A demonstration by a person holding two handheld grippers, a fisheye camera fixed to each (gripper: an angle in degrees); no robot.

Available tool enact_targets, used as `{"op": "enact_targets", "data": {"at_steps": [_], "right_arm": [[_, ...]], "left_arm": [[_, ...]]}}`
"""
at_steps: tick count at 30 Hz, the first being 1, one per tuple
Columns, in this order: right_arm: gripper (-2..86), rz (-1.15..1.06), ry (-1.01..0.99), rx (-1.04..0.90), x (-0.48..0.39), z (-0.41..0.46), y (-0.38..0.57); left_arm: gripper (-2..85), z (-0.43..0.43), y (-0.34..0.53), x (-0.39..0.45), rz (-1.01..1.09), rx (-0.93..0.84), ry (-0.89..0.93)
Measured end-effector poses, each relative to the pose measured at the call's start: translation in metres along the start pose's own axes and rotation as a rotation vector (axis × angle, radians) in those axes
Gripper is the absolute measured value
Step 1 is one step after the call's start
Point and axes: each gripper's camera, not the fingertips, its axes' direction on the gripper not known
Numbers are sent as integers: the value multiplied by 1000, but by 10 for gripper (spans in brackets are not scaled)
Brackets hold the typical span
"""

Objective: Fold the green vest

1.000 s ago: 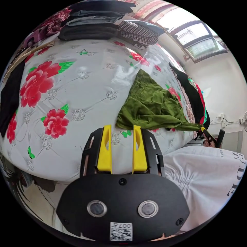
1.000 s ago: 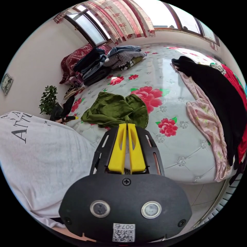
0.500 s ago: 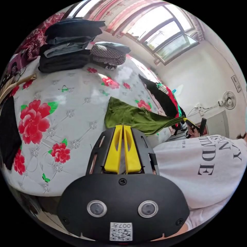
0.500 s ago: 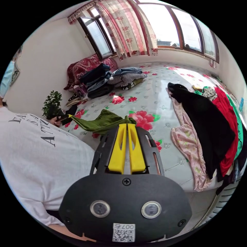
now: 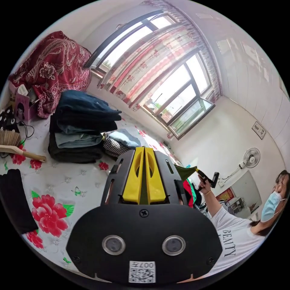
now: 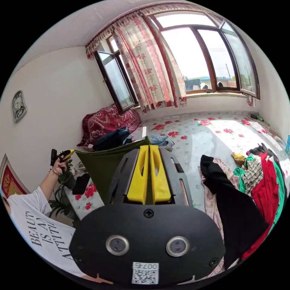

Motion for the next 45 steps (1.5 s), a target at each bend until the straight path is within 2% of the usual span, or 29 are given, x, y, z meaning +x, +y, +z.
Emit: {"op": "enact_targets", "data": {"at_steps": [4,6,9,14,18,21,25,28,34,38,41,45], "right_arm": [[-2,-138,-98,221,-37,-66,-29],[-2,-213,-114,255,-49,-88,-22],[-2,-290,-138,227,-60,-106,5],[-3,-335,-96,67,-56,-97,75],[-3,-238,-66,-143,-35,-62,154],[-3,-128,-39,-325,-21,-29,219],[-3,26,-13,-541,-9,7,291],[-3,70,-15,-613,-12,9,308],[-3,131,-25,-612,-9,2,293],[-2,143,-50,-595,-3,24,272],[0,120,-54,-595,5,63,244],[13,178,26,-580,27,138,217]], "left_arm": [[-10,-66,-28,54,159,171,45],[-10,-93,-21,71,231,210,54],[-10,-119,8,86,313,204,36],[-10,-128,88,75,349,82,-4],[-10,-109,185,32,257,-73,-87],[-10,-86,264,-19,97,-182,-155],[-10,-69,361,-84,-254,-242,-104],[-10,-73,390,-84,-334,-245,-81],[-10,-77,380,-56,-257,-338,-68],[-9,-57,356,-59,-247,-322,-64],[-7,-18,326,-74,-266,-308,-73],[21,51,290,-106,-330,-319,-183]]}}
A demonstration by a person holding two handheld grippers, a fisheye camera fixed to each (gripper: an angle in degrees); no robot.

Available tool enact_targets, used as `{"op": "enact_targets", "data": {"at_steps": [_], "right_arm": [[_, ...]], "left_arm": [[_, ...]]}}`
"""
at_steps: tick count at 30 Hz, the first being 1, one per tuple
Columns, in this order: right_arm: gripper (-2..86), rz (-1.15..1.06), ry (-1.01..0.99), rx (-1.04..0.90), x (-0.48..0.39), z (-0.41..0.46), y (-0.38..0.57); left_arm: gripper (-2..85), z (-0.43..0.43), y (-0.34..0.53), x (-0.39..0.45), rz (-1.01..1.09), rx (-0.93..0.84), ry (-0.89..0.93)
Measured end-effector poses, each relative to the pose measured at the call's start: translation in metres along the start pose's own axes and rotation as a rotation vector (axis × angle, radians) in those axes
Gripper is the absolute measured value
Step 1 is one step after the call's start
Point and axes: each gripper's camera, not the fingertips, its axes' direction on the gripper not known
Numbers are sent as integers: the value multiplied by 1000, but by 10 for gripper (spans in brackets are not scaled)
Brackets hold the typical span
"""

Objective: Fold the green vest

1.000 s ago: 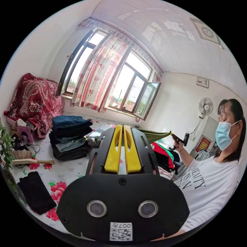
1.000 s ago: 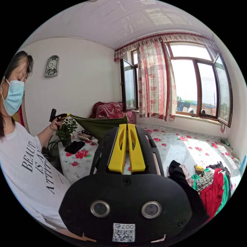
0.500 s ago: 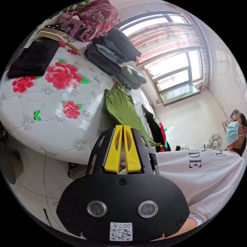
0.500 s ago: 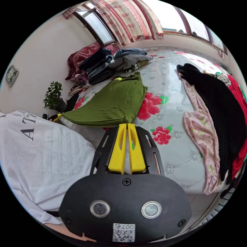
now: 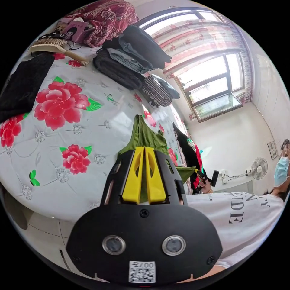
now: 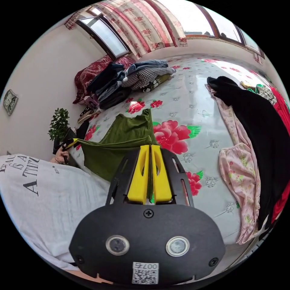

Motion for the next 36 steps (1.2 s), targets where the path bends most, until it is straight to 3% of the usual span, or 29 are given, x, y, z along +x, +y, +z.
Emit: {"op": "enact_targets", "data": {"at_steps": [3,6,15,20,23,28,36], "right_arm": [[27,90,25,-127,15,40,-25],[31,116,29,-137,18,44,-14],[52,122,27,-353,2,78,55],[26,-12,144,-455,-27,99,54],[7,-70,121,-451,-34,93,45],[-1,-76,-43,-114,-32,-22,10],[-3,-168,-239,156,-46,-180,-1]], "left_arm": [[83,31,-23,-8,-75,-57,-154],[106,30,-18,-6,-84,-89,-249],[99,49,70,22,3,-329,-266],[23,75,78,43,139,-354,-480],[-4,76,69,42,159,-385,-400],[-9,-12,34,64,143,-89,-46],[-10,-145,19,141,380,186,179]]}}
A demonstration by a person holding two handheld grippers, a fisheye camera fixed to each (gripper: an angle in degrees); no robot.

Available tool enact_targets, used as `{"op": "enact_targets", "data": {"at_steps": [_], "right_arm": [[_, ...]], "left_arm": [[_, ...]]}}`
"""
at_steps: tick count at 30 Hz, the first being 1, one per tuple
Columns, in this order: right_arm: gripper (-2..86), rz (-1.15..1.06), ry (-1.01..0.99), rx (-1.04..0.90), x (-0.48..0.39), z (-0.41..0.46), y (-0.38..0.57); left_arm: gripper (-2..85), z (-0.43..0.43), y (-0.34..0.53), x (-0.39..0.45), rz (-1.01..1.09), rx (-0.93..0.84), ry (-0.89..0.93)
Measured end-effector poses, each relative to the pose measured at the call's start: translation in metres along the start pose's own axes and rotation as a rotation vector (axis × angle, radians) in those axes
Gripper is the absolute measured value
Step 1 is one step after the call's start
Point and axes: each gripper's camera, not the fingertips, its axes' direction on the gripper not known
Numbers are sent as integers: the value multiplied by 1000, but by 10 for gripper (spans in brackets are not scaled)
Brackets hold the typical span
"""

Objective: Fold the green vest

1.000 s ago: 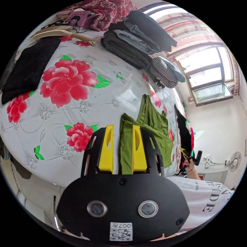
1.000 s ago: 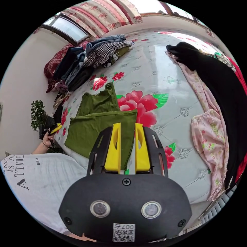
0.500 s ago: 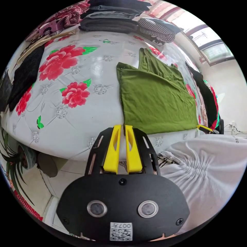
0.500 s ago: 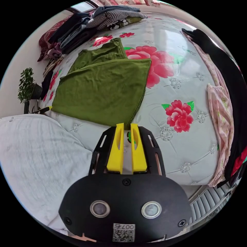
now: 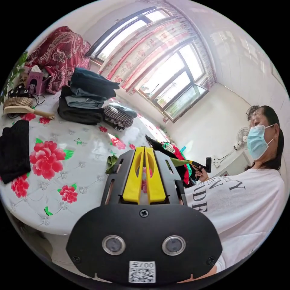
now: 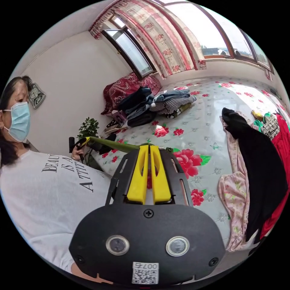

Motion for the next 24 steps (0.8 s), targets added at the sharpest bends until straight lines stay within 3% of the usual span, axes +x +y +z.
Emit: {"op": "enact_targets", "data": {"at_steps": [9,16,20,24], "right_arm": [[-3,65,-12,-54,52,31,-59],[-3,-73,37,118,24,8,-111],[-3,-169,33,170,7,-9,-91],[-3,-197,29,84,5,8,-40]], "left_arm": [[-10,61,-63,-57,-63,-122,-25],[-10,68,-141,-31,32,-12,-16],[-10,43,-130,-6,117,30,-44],[-10,31,-71,-4,117,-8,-95]]}}
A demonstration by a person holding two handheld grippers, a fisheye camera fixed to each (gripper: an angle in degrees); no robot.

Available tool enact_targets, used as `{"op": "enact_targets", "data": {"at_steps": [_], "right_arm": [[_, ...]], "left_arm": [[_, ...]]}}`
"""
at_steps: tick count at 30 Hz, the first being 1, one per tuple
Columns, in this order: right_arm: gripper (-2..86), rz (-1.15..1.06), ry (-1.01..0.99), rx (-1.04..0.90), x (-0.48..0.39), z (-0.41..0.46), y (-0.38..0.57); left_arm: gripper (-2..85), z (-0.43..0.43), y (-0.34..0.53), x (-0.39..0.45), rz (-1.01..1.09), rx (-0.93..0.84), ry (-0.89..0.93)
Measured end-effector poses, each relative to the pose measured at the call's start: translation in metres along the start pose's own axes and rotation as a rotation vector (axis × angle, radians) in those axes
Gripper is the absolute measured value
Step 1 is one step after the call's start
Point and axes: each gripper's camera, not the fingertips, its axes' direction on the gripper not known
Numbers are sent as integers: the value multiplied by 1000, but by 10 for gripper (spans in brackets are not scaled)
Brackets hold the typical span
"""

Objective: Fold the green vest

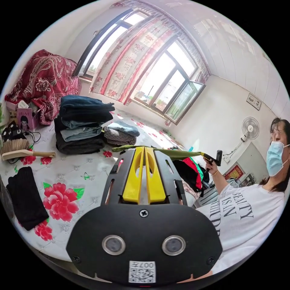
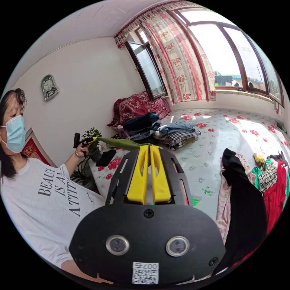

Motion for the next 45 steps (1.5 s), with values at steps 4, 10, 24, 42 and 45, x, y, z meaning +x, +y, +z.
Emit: {"op": "enact_targets", "data": {"at_steps": [4,10,24,42,45], "right_arm": [[-3,104,0,-200,5,46,73],[-3,388,-94,-365,19,88,170],[1,444,-129,-393,68,144,67],[49,1079,25,-225,63,175,190],[59,1117,-2,-210,60,193,202]], "left_arm": [[-10,11,91,-15,-125,-96,-31],[-10,20,200,-29,-444,-196,-51],[-4,105,94,-44,-482,-197,-93],[65,150,142,-17,-713,-255,-348],[67,142,166,-10,-816,-207,-262]]}}
